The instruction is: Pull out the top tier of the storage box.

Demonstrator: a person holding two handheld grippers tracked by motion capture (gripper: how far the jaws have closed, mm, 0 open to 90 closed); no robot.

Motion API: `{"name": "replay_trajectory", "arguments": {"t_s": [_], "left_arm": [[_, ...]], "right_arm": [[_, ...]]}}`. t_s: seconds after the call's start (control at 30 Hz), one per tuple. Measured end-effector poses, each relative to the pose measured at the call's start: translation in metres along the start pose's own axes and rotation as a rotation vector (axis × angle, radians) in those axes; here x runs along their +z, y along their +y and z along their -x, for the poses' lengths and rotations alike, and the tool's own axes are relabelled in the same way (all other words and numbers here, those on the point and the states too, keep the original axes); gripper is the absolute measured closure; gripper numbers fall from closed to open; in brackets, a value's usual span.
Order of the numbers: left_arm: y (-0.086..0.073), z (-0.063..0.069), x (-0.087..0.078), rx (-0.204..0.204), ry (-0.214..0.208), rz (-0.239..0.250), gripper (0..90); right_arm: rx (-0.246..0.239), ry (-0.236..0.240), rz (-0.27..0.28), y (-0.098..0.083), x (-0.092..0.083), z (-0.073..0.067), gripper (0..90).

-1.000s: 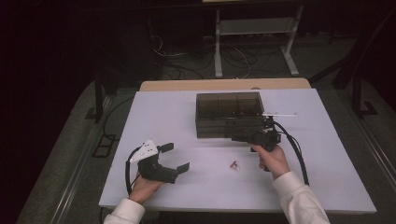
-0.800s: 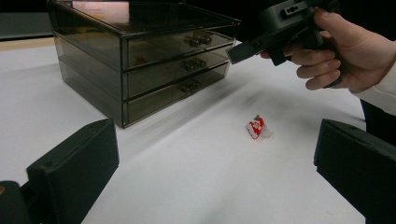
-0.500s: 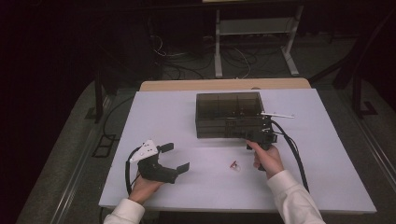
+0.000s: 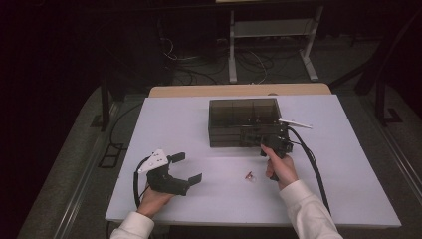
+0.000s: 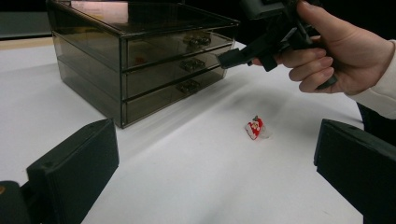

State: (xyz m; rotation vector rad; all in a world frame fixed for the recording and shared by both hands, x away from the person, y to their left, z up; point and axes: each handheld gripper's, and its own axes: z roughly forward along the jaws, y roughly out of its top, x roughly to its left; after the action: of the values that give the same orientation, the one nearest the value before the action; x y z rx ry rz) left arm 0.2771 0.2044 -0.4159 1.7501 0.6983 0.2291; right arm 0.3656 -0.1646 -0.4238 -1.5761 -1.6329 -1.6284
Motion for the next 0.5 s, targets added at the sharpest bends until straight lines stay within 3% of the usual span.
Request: {"name": "replay_trajectory", "arguments": {"t_s": [0.5], "left_arm": [[0.0001, 0.0, -0.0002, 0.0, 0.0, 0.002, 0.0]], "right_arm": [[0.086, 0.003, 0.037, 0.0007, 0.0031, 0.0023, 0.0]]}}
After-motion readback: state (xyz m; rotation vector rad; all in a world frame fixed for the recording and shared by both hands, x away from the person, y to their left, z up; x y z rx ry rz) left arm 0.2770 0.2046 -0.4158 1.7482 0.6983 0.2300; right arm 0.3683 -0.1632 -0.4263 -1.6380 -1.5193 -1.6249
